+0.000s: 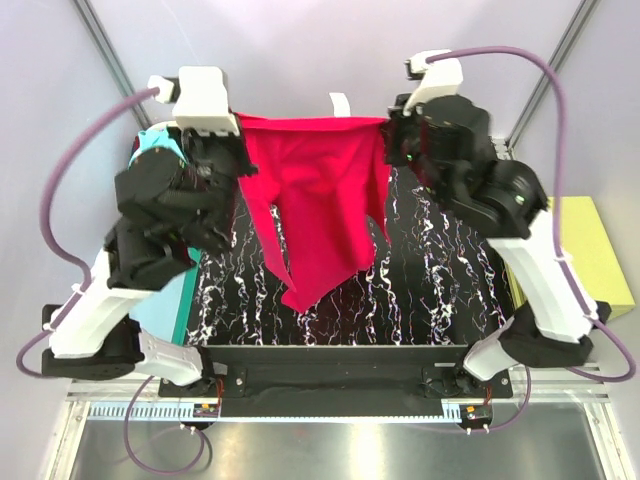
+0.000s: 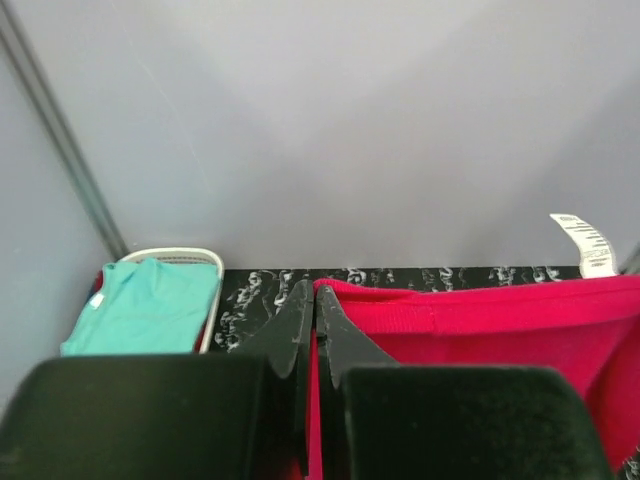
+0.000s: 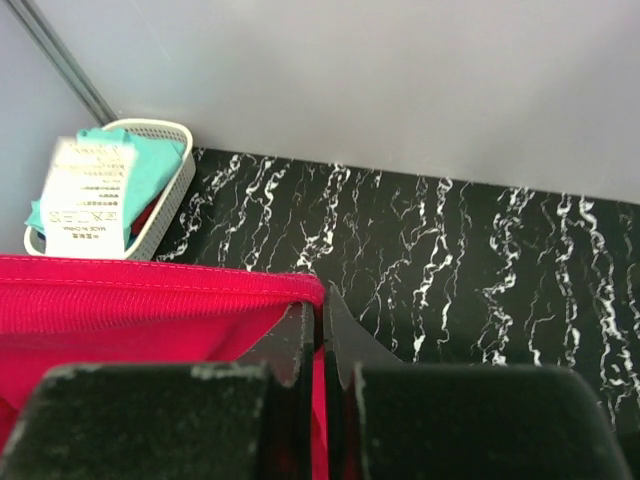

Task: Fold and stack the t-shirts
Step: Flatten out the tshirt

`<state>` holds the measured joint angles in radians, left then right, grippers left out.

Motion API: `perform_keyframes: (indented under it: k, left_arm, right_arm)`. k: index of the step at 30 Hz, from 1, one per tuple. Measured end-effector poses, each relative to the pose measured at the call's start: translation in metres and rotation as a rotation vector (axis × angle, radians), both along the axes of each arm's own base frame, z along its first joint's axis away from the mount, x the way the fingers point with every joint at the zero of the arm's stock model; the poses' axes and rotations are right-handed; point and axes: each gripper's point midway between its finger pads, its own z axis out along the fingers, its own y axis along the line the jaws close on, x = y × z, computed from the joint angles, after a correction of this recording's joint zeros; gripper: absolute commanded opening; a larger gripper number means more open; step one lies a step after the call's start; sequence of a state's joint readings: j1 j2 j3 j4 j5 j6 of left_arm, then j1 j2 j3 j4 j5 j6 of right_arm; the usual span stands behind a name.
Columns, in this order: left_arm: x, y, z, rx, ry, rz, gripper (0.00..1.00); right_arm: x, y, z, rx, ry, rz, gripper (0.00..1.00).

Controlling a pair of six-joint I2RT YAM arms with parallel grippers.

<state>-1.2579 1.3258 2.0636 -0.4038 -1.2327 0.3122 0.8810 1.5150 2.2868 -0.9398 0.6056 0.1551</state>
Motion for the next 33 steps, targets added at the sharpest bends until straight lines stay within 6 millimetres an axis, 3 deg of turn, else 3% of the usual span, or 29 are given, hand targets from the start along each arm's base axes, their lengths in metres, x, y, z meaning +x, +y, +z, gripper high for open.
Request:
perform_keyframes:
  k: [4,11,20,24,27,30,33]
  left_arm:
    - [0.028,0.008,-0.008,-0.043,0.032,-0.011,0.0]
    - [0.096,0.002,-0.076,-0.058,0.226,-0.042,0.0]
    - [0.187,-0.015,-0.144,-0.084,0.409,-0.088,0.0]
    - [0.231,-0.017,-0.156,-0.146,0.429,-0.123,0.0]
    - [0.256,-0.02,-0.163,-0.191,0.433,-0.154,0.0]
    - [0.274,-0.024,-0.168,-0.241,0.438,-0.192,0.0]
    - [0.282,-0.024,-0.169,-0.276,0.443,-0.212,0.0]
  right_arm:
    - [0.028,0.007,-0.023,0.003,0.058,-0.009,0.0]
    - [0.067,-0.005,-0.043,0.03,0.114,-0.074,0.0]
    - [0.162,-0.02,-0.09,0.101,0.238,-0.123,0.0]
    - [0.211,-0.022,-0.116,0.184,0.294,-0.089,0.0]
    - [0.237,-0.025,-0.134,0.226,0.323,-0.074,0.0]
    - [0.251,-0.027,-0.146,0.247,0.338,-0.07,0.0]
    - [0.253,-0.025,-0.139,0.255,0.316,-0.065,0.0]
